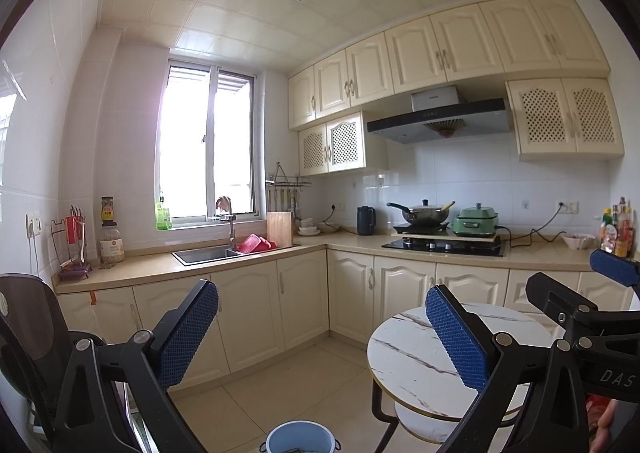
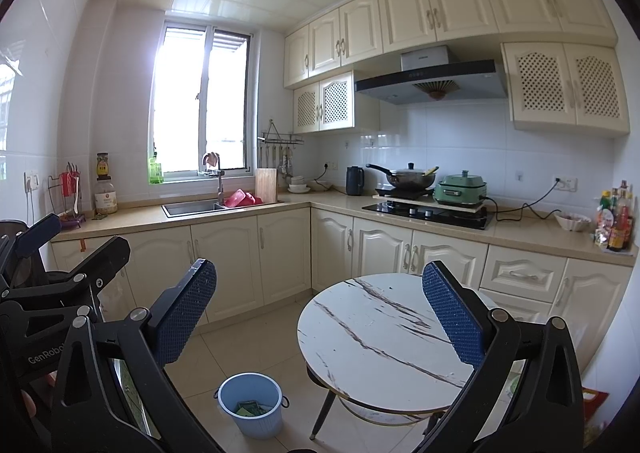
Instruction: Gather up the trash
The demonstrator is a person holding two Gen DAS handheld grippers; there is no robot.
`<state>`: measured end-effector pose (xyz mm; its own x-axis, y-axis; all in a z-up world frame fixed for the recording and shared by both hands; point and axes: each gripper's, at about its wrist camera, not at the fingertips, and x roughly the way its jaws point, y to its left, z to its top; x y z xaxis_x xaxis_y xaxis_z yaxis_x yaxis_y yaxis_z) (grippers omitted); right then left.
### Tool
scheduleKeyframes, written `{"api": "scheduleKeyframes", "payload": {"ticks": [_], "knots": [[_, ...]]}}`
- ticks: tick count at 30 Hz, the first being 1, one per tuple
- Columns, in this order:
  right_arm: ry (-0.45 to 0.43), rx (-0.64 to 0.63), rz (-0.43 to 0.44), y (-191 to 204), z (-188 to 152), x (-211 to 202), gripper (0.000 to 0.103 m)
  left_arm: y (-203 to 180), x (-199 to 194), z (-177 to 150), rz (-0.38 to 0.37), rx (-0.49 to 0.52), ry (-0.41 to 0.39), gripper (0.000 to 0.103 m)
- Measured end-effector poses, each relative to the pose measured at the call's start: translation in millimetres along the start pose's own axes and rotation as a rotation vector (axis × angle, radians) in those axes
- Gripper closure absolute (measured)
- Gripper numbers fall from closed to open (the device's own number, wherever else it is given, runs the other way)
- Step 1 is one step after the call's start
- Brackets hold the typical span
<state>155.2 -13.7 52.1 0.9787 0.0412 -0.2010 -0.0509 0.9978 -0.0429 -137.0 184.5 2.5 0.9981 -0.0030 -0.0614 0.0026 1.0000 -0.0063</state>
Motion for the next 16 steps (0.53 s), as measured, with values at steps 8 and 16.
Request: {"api": "scheduleKeyframes", "payload": {"ticks": [8,16], "knots": [[0.003,0.0,-0.002,1,0,1,0.0,1,5,2,-0.002,0.001,0.002,0.001],[0.008,0.006,-0.007,1,-3,2,0.0,5,14,2,-0.012,0.01,0.015,0.001]]}}
